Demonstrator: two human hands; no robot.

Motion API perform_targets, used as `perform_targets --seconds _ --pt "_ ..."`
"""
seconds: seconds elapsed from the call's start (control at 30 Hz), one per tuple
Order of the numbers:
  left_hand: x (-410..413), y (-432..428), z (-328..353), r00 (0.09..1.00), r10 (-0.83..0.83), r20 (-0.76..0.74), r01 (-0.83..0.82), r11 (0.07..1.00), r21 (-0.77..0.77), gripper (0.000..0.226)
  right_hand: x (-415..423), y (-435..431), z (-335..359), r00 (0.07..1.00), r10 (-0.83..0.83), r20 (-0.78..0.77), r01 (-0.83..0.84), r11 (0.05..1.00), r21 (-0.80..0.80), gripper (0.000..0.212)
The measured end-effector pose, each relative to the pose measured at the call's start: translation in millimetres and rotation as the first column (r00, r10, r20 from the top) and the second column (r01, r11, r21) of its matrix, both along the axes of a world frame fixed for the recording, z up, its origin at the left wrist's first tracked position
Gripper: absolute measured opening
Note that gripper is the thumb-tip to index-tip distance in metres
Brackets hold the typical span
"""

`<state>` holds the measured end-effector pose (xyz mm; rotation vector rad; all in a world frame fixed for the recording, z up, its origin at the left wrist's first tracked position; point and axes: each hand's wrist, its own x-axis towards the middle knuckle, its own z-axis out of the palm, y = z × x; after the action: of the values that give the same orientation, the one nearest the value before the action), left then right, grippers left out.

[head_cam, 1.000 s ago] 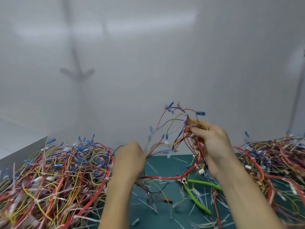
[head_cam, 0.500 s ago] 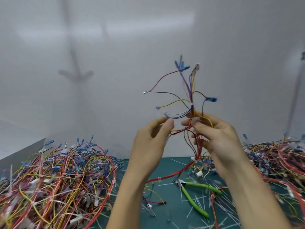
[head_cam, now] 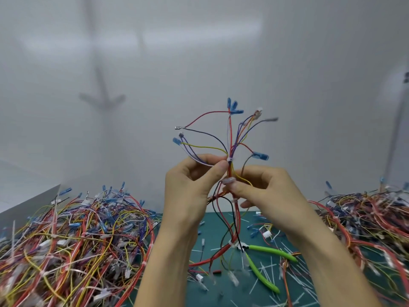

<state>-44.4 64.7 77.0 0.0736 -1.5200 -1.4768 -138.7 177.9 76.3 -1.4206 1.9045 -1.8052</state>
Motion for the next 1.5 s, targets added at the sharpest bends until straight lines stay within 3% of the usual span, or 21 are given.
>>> perform_targets --seconds 0.1,0.23,0.33,0.5,0.6,0.73,0.83,0.9,0.97,1.07,1.2,1.5 --pt "-1 0 -1 1.000 0.013 -0.014 -0.013 1.000 0.004 0.005 -1 1 2 0.997 0.016 0.076 -0.013 0.999 -0.052 0.025" --pt "-1 2 0 0.999 0.010 -0.038 -0.010 1.000 -0.020 0.008 2 7 7 0.990 0.067 0.127 -0.044 0.984 -0.173 0.019" --pt "1 6 2 0.998 -0.037 -0.060 0.037 0.999 -0.004 0.016 5 7 10 0.991 0.011 0.130 0.024 0.965 -0.260 0.030" --pt "4 8 5 0.995 -0.094 0.044 0.093 0.996 0.019 0.015 4 5 10 0.985 -0.044 0.166 0.105 0.920 -0.378 0.006" --pt "5 6 6 0.991 -0.100 0.086 0.091 0.991 0.100 0.016 0 7 11 0.977 -0.056 0.207 0.135 0.911 -0.389 0.007" --pt "11 1 8 0.990 -0.138 0.016 0.127 0.952 0.280 0.011 -4 9 12 0.970 -0.083 0.230 0.171 0.903 -0.394 0.009" --pt "14 -5 7 0.989 -0.128 0.078 0.110 0.972 0.206 0.013 -4 9 12 0.968 -0.086 0.238 0.179 0.897 -0.404 0.010" --pt "15 -8 5 0.974 -0.100 0.204 0.100 0.995 0.010 0.024 -5 9 12 0.963 -0.068 0.260 0.176 0.891 -0.419 0.009" --pt "17 -8 3 0.933 -0.092 0.349 0.162 0.971 -0.178 0.034 -5 10 13 0.959 -0.043 0.279 0.166 0.885 -0.436 0.008" --pt "18 -6 1 0.864 -0.099 0.494 0.262 0.926 -0.272 0.028 -8 14 14 0.960 -0.051 0.276 0.174 0.880 -0.442 0.007" --pt "17 -2 4 0.914 -0.097 0.395 0.208 0.946 -0.250 0.016 -10 15 13 0.956 -0.062 0.285 0.190 0.875 -0.446 0.008" --pt "20 6 11 0.960 -0.090 0.264 0.145 0.970 -0.194 0.023 -12 16 13 0.947 -0.054 0.316 0.199 0.872 -0.447 0.008"
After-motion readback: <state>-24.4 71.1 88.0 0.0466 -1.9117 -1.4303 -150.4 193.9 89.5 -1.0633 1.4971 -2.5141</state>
